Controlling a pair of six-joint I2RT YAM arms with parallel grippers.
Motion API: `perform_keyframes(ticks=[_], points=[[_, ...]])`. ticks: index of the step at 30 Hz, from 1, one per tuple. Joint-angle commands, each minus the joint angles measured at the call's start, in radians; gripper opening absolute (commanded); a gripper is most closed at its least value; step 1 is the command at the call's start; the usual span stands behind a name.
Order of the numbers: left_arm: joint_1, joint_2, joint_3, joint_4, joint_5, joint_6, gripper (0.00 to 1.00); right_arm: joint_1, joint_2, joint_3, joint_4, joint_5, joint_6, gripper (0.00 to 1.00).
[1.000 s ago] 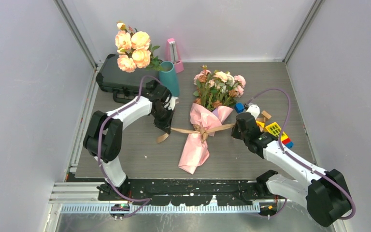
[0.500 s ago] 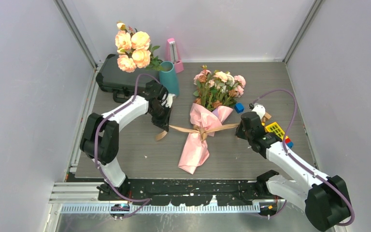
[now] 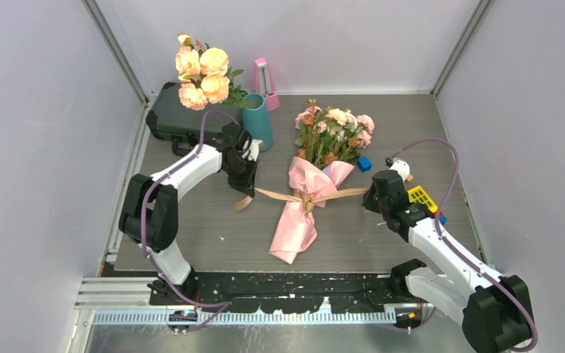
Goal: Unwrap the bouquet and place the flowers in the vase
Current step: Untie the ribbon from the wrapping paper.
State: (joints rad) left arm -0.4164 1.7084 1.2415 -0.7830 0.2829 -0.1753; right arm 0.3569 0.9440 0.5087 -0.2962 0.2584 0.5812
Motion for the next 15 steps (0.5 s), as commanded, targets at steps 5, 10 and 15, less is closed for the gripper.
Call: perform_keyframes(ticks=[5,10,15], points=[[0.020,-0.051,0.024,-0.003,-0.002,0.003,0.00,-0.037,-0.047,-0.016,-0.007,-0.020,0.017,0.00],[0.025,-0.056,0.020,0.000,-0.002,0.000,0.00,-0.053,-0.054,-0.012,-0.018,-0.029,0.021,0.00],[0.027,-0.058,0.019,0.001,-0.004,-0.001,0.00,-0.065,-0.072,-0.009,-0.033,-0.036,0.022,0.00]])
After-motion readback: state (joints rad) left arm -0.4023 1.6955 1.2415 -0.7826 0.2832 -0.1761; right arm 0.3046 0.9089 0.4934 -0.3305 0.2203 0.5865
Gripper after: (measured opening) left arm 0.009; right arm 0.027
